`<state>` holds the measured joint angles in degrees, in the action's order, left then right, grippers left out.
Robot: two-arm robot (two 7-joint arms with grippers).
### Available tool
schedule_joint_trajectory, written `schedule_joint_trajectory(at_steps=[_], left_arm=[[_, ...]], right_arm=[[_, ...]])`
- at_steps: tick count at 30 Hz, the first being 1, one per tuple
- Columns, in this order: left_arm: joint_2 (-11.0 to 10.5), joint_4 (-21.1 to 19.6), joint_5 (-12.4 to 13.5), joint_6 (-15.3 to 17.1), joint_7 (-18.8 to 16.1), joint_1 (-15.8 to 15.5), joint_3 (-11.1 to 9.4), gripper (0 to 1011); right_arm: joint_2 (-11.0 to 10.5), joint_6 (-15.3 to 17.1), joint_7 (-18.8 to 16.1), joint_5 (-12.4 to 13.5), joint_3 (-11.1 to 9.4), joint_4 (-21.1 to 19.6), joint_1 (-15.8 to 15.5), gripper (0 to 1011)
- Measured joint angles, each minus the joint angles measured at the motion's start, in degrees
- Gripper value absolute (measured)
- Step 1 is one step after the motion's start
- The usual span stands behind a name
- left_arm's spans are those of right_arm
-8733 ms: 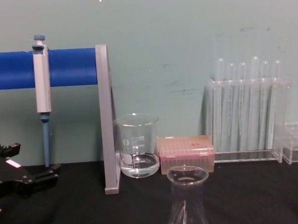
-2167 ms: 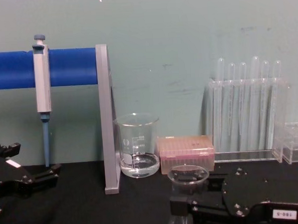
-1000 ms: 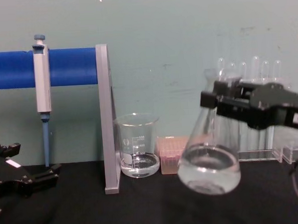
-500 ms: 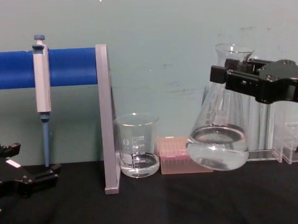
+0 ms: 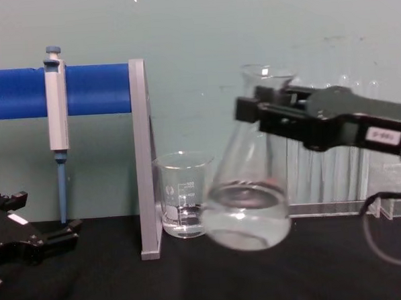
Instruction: Grasp the erlenmeyer flask with one hand, shake it three times, then place it back.
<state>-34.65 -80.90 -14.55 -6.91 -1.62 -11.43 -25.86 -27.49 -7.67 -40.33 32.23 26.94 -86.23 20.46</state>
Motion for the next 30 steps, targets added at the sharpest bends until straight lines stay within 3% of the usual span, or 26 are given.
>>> schedule_joint_trajectory(at_steps=[6, 17, 22, 26, 30], left_arm=[[0.0, 0.0, 0.0, 0.0, 0.0, 0.0, 0.0, 1001], [0.0, 0.0, 0.0, 0.0, 0.0, 0.0, 0.0, 1001], [0.0, 0.0, 0.0, 0.0, 0.0, 0.0, 0.0, 1001], [0.0, 0.0, 0.0, 0.0, 0.0, 0.0, 0.0, 1001], [0.0, 0.0, 0.0, 0.0, 0.0, 0.0, 0.0, 1001]], right_arm=[[1.2, 0.0, -3.0, 0.7, 3.6, 0.0, 1.3, 450], [1.9, -0.3, -4.0, 1.5, 6.1, -0.1, 2.2, 451], [1.6, -0.7, -2.3, 1.6, 5.7, -0.3, 2.0, 450], [0.8, -1.1, 0.5, 1.2, 4.0, -0.9, 1.1, 450], [-0.7, -1.9, 4.5, 0.5, 0.8, -2.3, -1.1, 451]])
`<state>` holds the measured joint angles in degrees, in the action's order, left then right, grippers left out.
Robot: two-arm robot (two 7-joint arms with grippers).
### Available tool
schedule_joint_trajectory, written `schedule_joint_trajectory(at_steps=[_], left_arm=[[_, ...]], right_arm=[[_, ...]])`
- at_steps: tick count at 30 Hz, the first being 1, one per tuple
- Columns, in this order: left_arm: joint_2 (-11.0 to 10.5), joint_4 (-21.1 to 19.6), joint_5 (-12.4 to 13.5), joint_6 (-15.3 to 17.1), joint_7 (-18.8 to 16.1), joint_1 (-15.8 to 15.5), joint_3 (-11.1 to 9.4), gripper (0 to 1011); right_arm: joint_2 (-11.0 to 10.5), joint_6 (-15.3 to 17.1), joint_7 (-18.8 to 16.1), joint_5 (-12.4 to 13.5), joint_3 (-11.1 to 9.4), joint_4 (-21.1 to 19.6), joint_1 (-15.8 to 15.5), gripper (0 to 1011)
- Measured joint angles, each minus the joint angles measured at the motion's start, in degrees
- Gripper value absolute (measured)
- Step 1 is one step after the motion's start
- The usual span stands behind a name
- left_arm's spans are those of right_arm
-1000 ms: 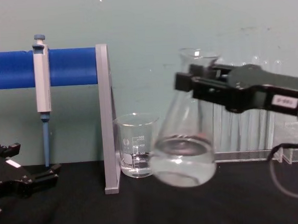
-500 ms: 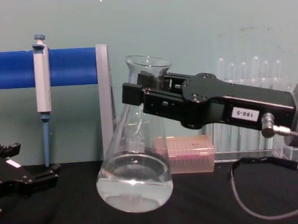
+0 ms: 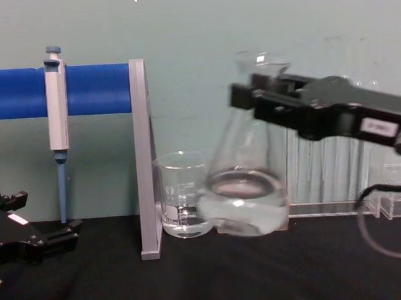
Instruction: Grasp the erlenmeyer flask with one hand, shake it three times, then place it back.
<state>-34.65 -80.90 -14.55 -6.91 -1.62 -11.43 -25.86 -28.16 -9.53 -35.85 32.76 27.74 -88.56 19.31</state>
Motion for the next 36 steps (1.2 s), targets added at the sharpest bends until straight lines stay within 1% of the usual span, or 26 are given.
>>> schedule_joint_trajectory(at_steps=[2, 3, 4, 5, 9, 10, 11, 12, 14, 16, 17, 20, 24, 27, 28, 31, 32, 34, 35, 36], left_arm=[[0.0, 0.0, 0.0, 0.0, 0.0, 0.0, 0.0, 1001], [0.0, 0.0, 0.0, 0.0, 0.0, 0.0, 0.0, 1001], [0.0, 0.0, 0.0, 0.0, 0.0, 0.0, 0.0, 1001], [0.0, 0.0, 0.0, 0.0, 0.0, 0.0, 0.0, 1001], [0.0, 0.0, 0.0, 0.0, 0.0, 0.0, 0.0, 1001], [0.0, 0.0, 0.0, 0.0, 0.0, 0.0, 0.0, 1001], [0.0, 0.0, 0.0, 0.0, 0.0, 0.0, 0.0, 1001], [0.0, 0.0, 0.0, 0.0, 0.0, 0.0, 0.0, 1001], [0.0, 0.0, 0.0, 0.0, 0.0, 0.0, 0.0, 1001], [0.0, 0.0, 0.0, 0.0, 0.0, 0.0, 0.0, 1001], [0.0, 0.0, 0.0, 0.0, 0.0, 0.0, 0.0, 1001], [0.0, 0.0, 0.0, 0.0, 0.0, 0.0, 0.0, 1001], [0.0, 0.0, 0.0, 0.0, 0.0, 0.0, 0.0, 1001], [0.0, 0.0, 0.0, 0.0, 0.0, 0.0, 0.0, 1001], [0.0, 0.0, 0.0, 0.0, 0.0, 0.0, 0.0, 1001], [0.0, 0.0, 0.0, 0.0, 0.0, 0.0, 0.0, 1001], [0.0, 0.0, 0.0, 0.0, 0.0, 0.0, 0.0, 1001], [0.0, 0.0, 0.0, 0.0, 0.0, 0.0, 0.0, 1001], [0.0, 0.0, 0.0, 0.0, 0.0, 0.0, 0.0, 1001], [0.0, 0.0, 0.0, 0.0, 0.0, 0.0, 0.0, 1001]], right_arm=[[-0.6, -0.2, 1.2, -0.2, -1.2, -0.5, -0.9, 451], [-1.2, -0.4, 2.4, -0.3, -2.5, -1.1, -2.0, 450], [-1.5, -0.5, 2.8, -0.4, -3.2, -1.4, -2.4, 451], [-2.2, -0.7, 3.9, -0.4, -4.5, -2.0, -3.4, 451], [-3.4, -0.8, 5.8, -0.5, -7.1, -3.1, -5.6, 451], [-4.0, -0.9, 6.7, -0.5, -8.3, -3.7, -6.6, 450], [-4.2, -0.9, 7.0, -0.5, -8.8, -3.9, -7.1, 450], [-4.6, -1.0, 7.8, -0.5, -9.9, -4.4, -8.1, 450], [-4.9, -1.0, 8.8, -0.6, -11.3, -5.1, -9.5, 450], [-5.0, -1.0, 9.0, -0.6, -11.6, -5.3, -9.8, 450], [-5.1, -1.0, 9.4, -0.6, -12.4, -5.6, -10.4, 450], [-5.1, -1.0, 9.6, -0.8, -13.2, -5.9, -11.1, 450], [-4.6, -0.7, 9.1, -1.1, -13.4, -6.1, -11.2, 450], [-3.9, -0.3, 7.9, -1.2, -12.9, -6.0, -10.8, 450], [-3.4, -0.1, 7.0, -1.2, -12.4, -5.8, -10.4, 450], [-2.7, 0.3, 5.7, -1.2, -11.4, -5.5, -9.6, 451], [-2.2, 0.5, 4.5, -1.2, -10.5, -5.2, -8.9, 451], [-1.7, 0.7, 3.5, -1.2, -9.4, -4.9, -8.1, 451], [-1.2, 0.9, 2.3, -1.2, -8.2, -4.6, -7.3, 451], [-0.9, 1.0, 1.7, -1.2, -7.6, -4.4, -6.8, 450]])
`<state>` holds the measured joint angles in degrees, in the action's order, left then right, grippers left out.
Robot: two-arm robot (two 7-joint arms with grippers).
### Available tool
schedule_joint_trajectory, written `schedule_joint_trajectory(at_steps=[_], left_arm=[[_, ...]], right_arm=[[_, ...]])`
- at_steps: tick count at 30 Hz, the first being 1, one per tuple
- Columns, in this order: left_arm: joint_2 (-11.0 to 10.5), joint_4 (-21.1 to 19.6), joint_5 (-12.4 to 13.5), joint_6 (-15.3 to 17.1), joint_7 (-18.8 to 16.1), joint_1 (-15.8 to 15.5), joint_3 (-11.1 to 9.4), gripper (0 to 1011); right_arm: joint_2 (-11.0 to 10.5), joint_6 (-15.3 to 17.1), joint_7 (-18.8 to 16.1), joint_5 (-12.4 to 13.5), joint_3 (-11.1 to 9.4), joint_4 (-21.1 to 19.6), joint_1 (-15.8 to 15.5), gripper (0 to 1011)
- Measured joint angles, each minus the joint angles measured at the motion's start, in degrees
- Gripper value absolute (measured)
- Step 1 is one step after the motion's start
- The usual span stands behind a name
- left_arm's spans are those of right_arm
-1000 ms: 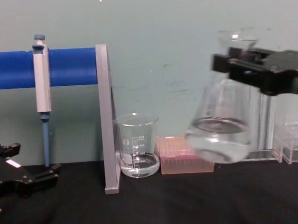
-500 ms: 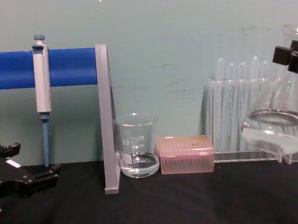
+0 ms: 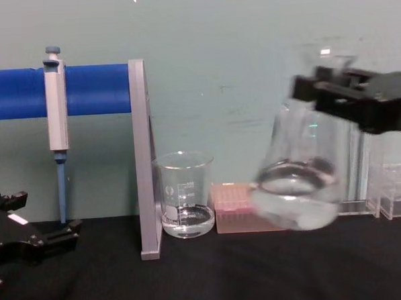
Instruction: Grasp the erlenmeyer flask with one hand, shake it three times, then place it back.
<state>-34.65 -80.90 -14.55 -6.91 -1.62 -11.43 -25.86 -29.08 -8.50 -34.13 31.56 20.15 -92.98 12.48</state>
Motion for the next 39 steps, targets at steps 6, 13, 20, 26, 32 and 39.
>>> schedule_joint_trajectory(at_steps=[6, 13, 20, 26, 32, 39], left_arm=[[0.0, 0.0, 0.0, 0.0, 0.0, 0.0, 0.0, 1001], [0.0, 0.0, 0.0, 0.0, 0.0, 0.0, 0.0, 1001], [0.0, 0.0, 0.0, 0.0, 0.0, 0.0, 0.0, 1001], [0.0, 0.0, 0.0, 0.0, 0.0, 0.0, 0.0, 1001], [0.0, 0.0, 0.0, 0.0, 0.0, 0.0, 0.0, 1001], [0.0, 0.0, 0.0, 0.0, 0.0, 0.0, 0.0, 1001]], right_arm=[[1.7, 0.7, -3.9, 0.4, 4.6, 1.2, 3.1, 451], [2.8, 1.1, -6.5, 1.2, 8.2, 2.1, 5.4, 451], [2.6, 0.9, -6.8, 1.7, 9.5, 2.3, 6.1, 450], [1.3, -0.2, -4.7, 1.9, 8.1, 1.6, 5.3, 451], [-0.9, -1.1, -1.5, 2.0, 4.4, -0.1, 2.9, 450], [-4.4, -2.3, 3.9, 2.0, -2.7, -3.2, -2.9, 451]])
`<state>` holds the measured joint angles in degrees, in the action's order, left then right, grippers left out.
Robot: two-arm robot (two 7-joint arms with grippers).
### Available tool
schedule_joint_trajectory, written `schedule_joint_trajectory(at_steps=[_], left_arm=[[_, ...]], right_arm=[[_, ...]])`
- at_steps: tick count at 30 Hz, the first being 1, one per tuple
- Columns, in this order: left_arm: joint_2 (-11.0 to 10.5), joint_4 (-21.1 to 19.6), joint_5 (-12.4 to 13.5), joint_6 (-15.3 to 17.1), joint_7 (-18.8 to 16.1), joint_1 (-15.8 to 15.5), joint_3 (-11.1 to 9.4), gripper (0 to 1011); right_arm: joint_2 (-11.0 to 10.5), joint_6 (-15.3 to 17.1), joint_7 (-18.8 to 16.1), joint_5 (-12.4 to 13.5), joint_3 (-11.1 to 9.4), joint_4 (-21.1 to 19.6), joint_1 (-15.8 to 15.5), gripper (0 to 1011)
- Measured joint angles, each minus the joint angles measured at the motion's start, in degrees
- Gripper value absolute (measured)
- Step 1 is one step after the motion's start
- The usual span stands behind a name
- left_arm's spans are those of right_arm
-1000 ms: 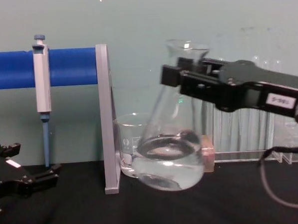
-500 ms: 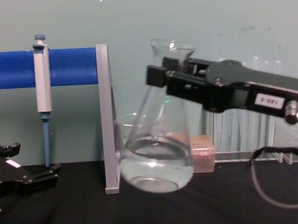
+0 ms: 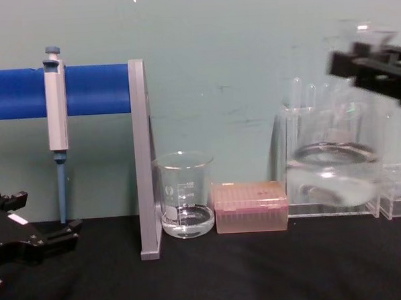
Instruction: Grasp the erlenmeyer flask with one hand, shake it three times, then place it back.
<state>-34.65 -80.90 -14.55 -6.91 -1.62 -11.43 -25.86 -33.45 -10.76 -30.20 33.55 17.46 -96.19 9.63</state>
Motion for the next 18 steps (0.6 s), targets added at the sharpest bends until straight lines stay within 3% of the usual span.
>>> schedule_joint_trajectory(at_steps=[5, 9, 18], left_arm=[[0.0, 0.0, 0.0, 0.0, 0.0, 0.0, 0.0, 1001], [0.0, 0.0, 0.0, 0.0, 0.0, 0.0, 0.0, 1001], [0.0, 0.0, 0.0, 0.0, 0.0, 0.0, 0.0, 1001]], right_arm=[[-1.4, -0.3, 2.8, -0.2, -4.3, -1.7, -3.9, 451], [-1.6, -0.3, 3.6, -0.4, -6.0, -2.3, -5.4, 450], [-0.6, 0.3, 2.7, -0.9, -6.9, -2.1, -5.5, 451]])
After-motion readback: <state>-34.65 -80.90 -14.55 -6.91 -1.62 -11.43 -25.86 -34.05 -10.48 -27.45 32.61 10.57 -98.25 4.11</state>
